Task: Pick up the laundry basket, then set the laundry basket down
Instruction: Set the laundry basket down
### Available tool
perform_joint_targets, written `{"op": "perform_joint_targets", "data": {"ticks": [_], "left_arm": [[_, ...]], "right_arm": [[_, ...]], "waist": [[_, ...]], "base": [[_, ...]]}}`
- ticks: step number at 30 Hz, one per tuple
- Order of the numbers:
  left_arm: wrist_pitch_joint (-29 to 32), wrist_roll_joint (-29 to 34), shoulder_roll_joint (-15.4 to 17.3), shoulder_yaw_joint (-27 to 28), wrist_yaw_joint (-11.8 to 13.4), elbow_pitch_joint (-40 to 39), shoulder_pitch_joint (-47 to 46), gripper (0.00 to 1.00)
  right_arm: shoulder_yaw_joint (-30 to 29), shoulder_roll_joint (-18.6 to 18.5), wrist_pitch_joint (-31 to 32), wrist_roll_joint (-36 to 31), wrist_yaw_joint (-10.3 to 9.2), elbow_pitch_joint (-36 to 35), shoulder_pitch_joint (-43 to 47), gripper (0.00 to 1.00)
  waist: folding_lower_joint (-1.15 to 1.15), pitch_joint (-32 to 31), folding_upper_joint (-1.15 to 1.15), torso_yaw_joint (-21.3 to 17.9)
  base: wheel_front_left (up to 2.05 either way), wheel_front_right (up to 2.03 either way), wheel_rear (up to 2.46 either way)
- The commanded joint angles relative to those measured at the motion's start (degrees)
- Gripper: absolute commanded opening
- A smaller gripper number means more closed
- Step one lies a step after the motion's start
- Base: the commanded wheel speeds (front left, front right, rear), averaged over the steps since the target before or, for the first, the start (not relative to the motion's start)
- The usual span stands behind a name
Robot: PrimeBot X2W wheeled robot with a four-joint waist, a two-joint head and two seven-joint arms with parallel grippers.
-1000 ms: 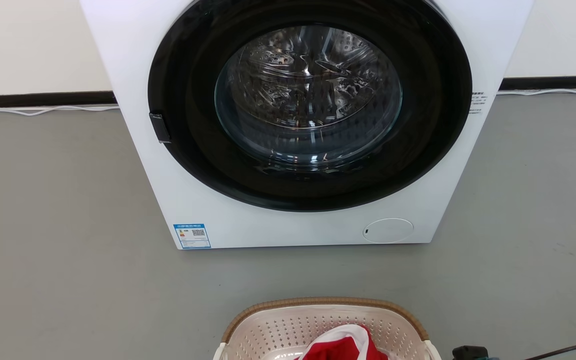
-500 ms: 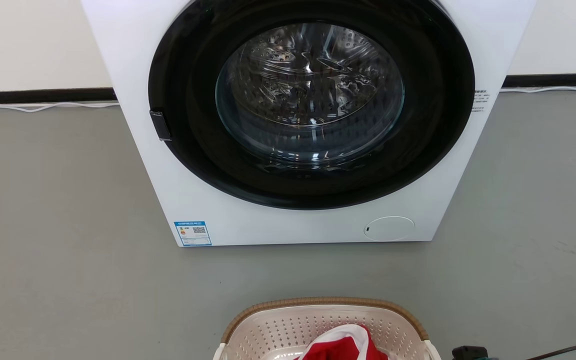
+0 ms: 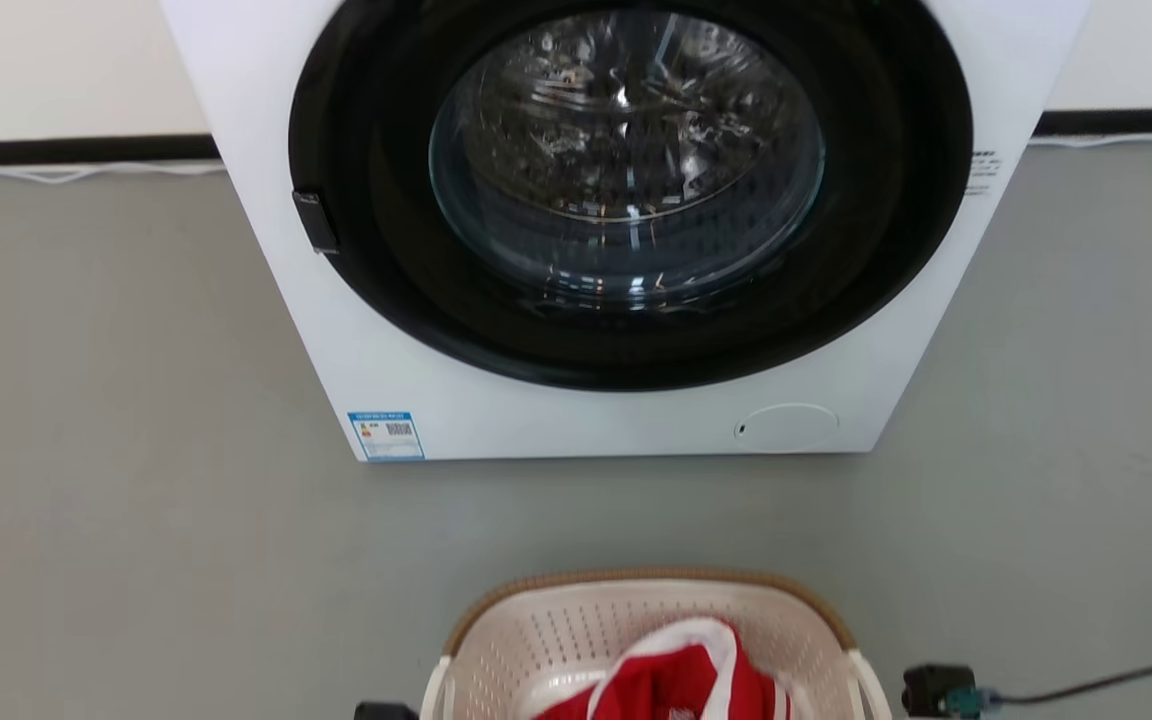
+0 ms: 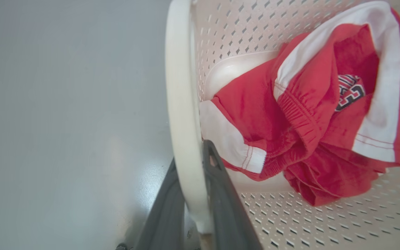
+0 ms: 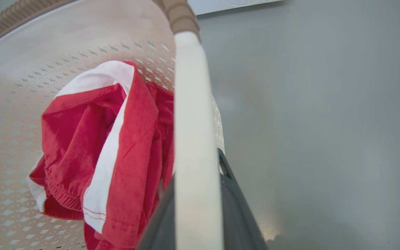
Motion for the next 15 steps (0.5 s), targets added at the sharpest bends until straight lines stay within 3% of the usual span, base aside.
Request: {"op": "perform_joint_targets", "data": {"ticks": [1, 15], "left_arm": [[-0.6, -0.4, 2.6, 1.0, 1.0, 0.3, -3.8, 0.0], [-1.1, 0.1, 2.6, 0.2, 0.7, -0.2, -15.7, 0.0]], "right_arm": [[1.0, -1.1, -1.1, 0.0, 0.42, -0.6, -3.3, 0.0], [-2.4, -1.1, -2.2, -4.3, 0.42, -0.6, -14.7, 0.0]], "waist": [[0.0, 1.6, 0.0, 0.3], [0.0, 15.5, 0.0, 2.4]], "base": [[0.0, 0.0, 0.0], [0.0, 0.0, 0.0]]}}
